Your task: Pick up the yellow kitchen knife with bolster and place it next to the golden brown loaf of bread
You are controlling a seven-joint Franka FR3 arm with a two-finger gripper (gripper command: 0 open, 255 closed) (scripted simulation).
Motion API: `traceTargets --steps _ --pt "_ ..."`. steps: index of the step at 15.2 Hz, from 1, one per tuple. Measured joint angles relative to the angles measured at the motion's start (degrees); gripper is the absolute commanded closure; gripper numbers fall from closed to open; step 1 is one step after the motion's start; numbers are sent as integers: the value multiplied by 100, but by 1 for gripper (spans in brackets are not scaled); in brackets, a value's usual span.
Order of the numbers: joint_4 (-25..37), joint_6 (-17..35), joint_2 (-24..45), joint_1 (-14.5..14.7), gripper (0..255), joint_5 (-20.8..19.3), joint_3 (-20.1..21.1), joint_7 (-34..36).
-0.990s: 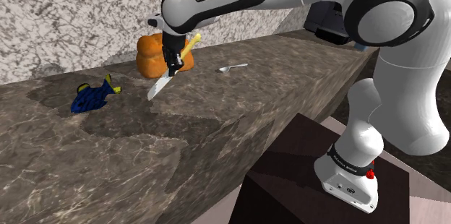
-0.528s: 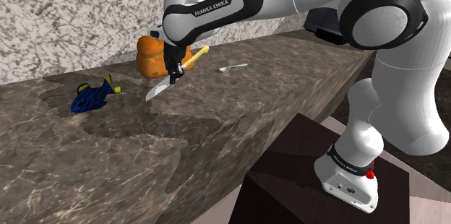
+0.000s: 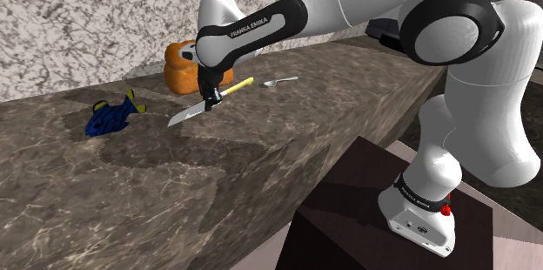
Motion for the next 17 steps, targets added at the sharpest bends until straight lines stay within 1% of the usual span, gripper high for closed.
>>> traceTargets --steps 4,5,11,13,15,17 --pt "-4 9 3 -1 255 3 2 -2" --pt "-4 8 3 -1 0 3 2 -2" --pt "-4 9 3 -1 0 3 2 -2" --pt "42 -152 -124 23 0 -77 -53 34" --pt "55 -373 -361 122 0 -225 -134 147" --pt "80 -456 -426 128 0 -265 -161 159"
